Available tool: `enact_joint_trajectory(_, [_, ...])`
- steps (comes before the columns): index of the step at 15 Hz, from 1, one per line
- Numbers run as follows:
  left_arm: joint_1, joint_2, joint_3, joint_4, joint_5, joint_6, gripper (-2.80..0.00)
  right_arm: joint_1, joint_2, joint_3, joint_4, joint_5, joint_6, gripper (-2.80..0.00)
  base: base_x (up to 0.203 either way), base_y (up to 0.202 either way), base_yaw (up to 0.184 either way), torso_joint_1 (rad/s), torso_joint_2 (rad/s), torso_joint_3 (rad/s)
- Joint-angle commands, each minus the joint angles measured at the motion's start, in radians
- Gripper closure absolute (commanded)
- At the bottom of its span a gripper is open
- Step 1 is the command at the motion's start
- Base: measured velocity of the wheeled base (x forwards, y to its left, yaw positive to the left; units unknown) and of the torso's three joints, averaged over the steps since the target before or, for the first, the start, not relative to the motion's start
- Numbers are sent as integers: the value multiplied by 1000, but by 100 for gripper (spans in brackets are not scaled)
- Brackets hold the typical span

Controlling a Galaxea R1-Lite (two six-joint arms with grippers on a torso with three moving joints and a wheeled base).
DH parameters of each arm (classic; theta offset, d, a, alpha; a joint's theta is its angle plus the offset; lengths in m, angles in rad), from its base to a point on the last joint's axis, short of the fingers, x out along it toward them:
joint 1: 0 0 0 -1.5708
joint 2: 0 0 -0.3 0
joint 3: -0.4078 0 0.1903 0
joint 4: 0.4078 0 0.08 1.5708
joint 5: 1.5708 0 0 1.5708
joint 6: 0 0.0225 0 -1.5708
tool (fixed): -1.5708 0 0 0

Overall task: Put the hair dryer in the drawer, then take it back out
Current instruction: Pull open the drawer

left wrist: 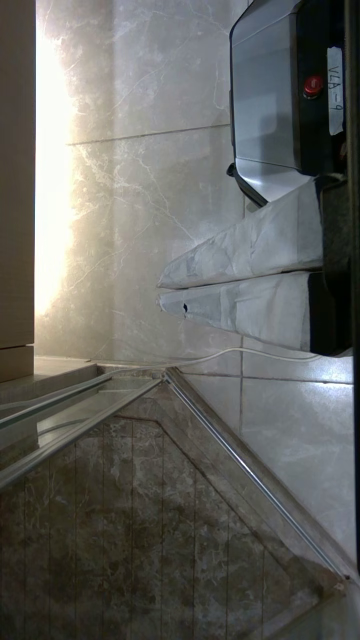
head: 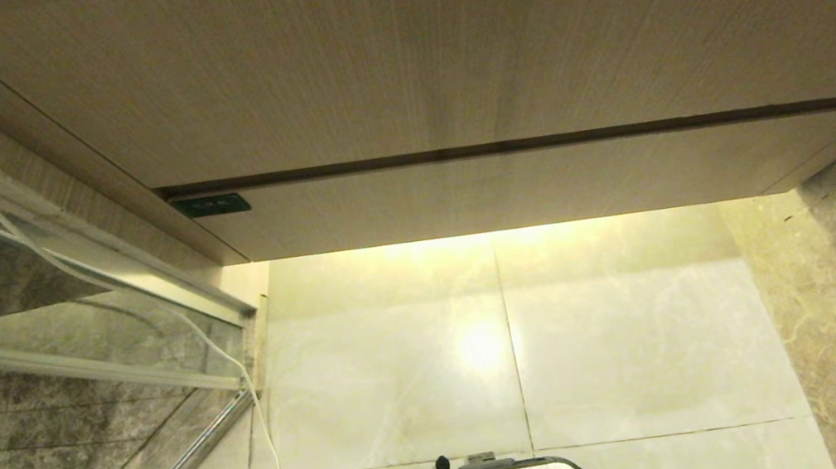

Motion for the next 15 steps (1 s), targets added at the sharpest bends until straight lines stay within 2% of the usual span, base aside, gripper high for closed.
enact_joint_trajectory(1, [-1, 0, 2, 0, 0, 0, 0, 2, -18, -282, 182, 8, 14, 0, 0, 0, 0, 0, 0, 0])
enact_joint_trajectory(3, [-1, 0, 2, 0, 0, 0, 0, 4, 23, -465, 370, 19, 32, 0, 0, 0, 0, 0, 0, 0])
enact_joint_trajectory(4, [-1, 0, 2, 0, 0, 0, 0, 5, 38, -489, 419, 24, 40, 0, 0, 0, 0, 0, 0, 0])
enact_joint_trajectory(7, [-1, 0, 2, 0, 0, 0, 0, 8, 42, -495, 422, 25, 35, 0, 0, 0, 0, 0, 0, 0])
enact_joint_trajectory(9, [-1, 0, 2, 0, 0, 0, 0, 27, 146, -563, 419, 29, -5, 0, 0, 0, 0, 0, 0, 0])
enact_joint_trajectory(11, [-1, 0, 2, 0, 0, 0, 0, 45, 370, -629, 413, 34, -45, 0, 0, 0, 0, 0, 0, 0])
enact_joint_trajectory(15, [-1, 0, 2, 0, 0, 0, 0, 95, 987, -792, 366, 41, -137, 0, 0, 0, 0, 0, 0, 0])
